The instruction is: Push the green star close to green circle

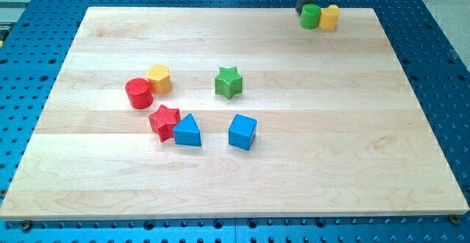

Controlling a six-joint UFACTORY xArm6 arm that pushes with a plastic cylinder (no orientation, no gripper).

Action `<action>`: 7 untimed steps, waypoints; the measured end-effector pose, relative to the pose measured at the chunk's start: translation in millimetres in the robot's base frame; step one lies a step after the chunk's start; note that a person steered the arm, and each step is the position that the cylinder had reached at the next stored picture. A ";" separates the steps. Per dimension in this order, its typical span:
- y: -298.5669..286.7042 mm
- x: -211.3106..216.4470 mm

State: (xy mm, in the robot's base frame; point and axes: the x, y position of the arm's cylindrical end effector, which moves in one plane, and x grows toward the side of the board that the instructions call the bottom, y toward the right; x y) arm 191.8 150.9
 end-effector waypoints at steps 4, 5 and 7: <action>-33.9 -0.2; -85.8 11.9; -94.3 91.6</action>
State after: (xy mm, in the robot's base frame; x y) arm 283.3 56.7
